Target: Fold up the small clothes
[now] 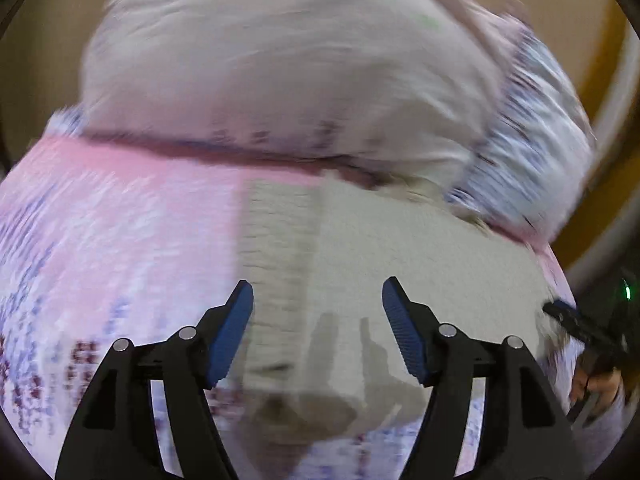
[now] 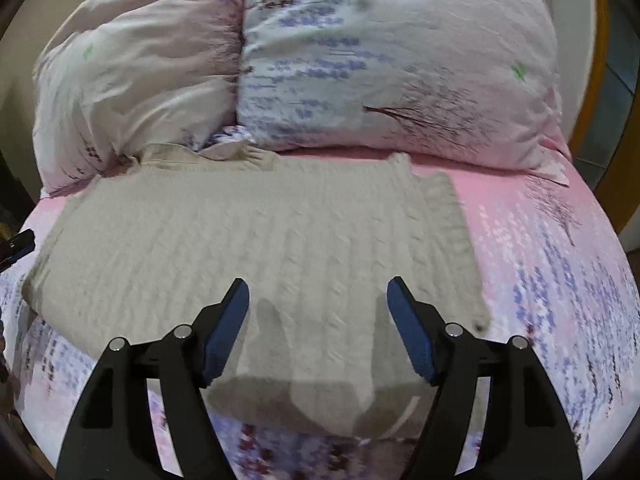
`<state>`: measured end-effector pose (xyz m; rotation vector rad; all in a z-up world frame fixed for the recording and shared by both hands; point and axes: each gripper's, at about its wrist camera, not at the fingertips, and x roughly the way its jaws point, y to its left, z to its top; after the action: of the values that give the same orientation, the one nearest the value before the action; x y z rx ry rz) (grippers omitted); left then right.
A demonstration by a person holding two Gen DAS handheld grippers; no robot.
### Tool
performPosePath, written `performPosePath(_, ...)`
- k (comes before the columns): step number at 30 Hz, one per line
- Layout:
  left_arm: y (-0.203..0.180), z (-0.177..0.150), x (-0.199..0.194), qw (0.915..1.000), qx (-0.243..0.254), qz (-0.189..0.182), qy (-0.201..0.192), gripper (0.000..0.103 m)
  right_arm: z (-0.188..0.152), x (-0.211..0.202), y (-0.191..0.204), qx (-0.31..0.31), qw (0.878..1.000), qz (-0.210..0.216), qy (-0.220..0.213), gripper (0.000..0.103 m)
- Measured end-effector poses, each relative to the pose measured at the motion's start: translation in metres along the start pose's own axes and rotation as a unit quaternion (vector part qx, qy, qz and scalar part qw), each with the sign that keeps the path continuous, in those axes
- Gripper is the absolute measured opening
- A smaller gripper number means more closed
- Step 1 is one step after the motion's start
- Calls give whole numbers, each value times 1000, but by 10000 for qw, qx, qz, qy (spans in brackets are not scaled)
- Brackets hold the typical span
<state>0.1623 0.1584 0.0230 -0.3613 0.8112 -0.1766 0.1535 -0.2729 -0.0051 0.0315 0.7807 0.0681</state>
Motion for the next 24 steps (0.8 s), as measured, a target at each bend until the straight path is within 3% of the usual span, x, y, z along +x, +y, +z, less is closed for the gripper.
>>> performPosePath(5, 31, 2, 19, 9967, -597, -210, 504, 67, 11, 17, 27, -98, 9996, 226, 141, 72)
performPosePath(10, 31, 2, 23, 9946, -697, -560, 525, 67, 16, 26, 46, -220, 9993, 253, 162, 72)
performPosePath(16, 12, 1, 33, 9954, -572, -550, 540, 63, 16, 36, 57, -460, 9987, -47, 194, 77)
performPosePath(21, 14, 2, 41, 9932, -878, -552, 532, 41, 16, 38, 58, -511, 9985, -108, 178, 78)
performPosePath(24, 13, 2, 41, 9936, -875, -491, 514, 41, 16, 40, 58, -546, 9983, -124, 185, 79)
